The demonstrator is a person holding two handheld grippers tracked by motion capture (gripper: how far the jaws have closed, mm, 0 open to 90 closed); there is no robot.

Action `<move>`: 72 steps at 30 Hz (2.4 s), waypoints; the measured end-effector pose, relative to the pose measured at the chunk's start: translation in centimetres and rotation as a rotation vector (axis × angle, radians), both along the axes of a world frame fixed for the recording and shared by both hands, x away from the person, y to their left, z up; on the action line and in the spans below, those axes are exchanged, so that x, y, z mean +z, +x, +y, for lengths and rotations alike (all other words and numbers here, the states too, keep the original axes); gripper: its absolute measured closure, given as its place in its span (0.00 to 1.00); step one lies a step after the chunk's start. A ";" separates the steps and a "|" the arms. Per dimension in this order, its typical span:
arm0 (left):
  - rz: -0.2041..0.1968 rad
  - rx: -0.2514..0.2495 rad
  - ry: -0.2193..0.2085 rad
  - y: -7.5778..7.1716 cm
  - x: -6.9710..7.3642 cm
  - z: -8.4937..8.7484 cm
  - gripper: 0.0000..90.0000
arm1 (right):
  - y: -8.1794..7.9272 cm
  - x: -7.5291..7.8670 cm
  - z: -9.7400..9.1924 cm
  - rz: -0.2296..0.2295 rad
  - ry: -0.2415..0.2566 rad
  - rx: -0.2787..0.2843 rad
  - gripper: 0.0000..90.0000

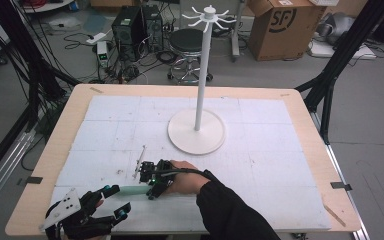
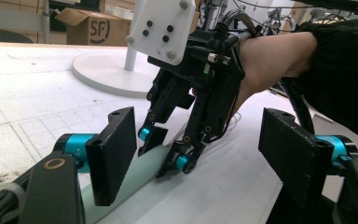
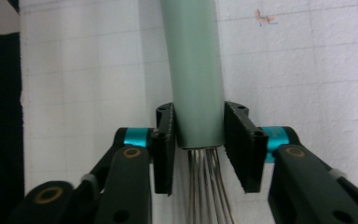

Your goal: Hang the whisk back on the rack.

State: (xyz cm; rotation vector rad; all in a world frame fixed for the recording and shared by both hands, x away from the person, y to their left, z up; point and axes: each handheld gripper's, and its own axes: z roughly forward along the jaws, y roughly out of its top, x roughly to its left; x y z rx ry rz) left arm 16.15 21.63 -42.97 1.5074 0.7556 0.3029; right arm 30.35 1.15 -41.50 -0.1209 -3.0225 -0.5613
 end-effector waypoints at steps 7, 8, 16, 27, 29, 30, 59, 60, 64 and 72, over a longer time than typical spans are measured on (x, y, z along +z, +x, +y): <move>-0.002 0.008 -0.005 0.0 0.0 0.2 0.31 | -0.1 0.1 0.0 -0.016 -0.005 0.019 0.76; -0.001 0.010 -0.006 0.0 0.0 0.2 0.31 | 0.0 0.1 0.0 -0.013 -0.001 0.017 0.76; -0.002 0.017 -0.004 -0.2 0.0 0.3 0.31 | 0.9 1.8 -1.5 0.015 0.088 -0.059 0.76; 0.003 0.012 0.005 -0.2 -0.1 0.1 0.31 | 2.0 5.1 -6.7 -0.025 0.285 -0.180 0.76; 0.002 0.012 0.005 -0.2 -0.1 0.0 0.31 | 2.0 5.4 -7.1 -0.018 0.300 -0.200 0.76; 0.002 0.012 0.007 -0.2 -0.1 0.0 0.31 | 2.1 5.6 -7.6 -0.020 0.321 -0.211 0.77; -0.002 -0.001 0.014 -0.1 -0.1 -0.4 0.31 | 3.3 14.7 -17.7 -0.203 0.828 -0.464 0.77; -0.003 0.000 0.017 -0.1 -0.2 -0.4 0.31 | 3.3 15.1 -17.9 -0.204 0.839 -0.473 0.77; -0.001 -0.001 0.016 -0.2 -0.1 -0.5 0.30 | 3.7 16.6 -18.4 -0.205 0.881 -0.493 0.77; -0.002 0.000 0.017 -0.2 -0.2 -0.4 0.30 | 4.5 18.8 -18.8 -0.210 0.943 -0.524 0.77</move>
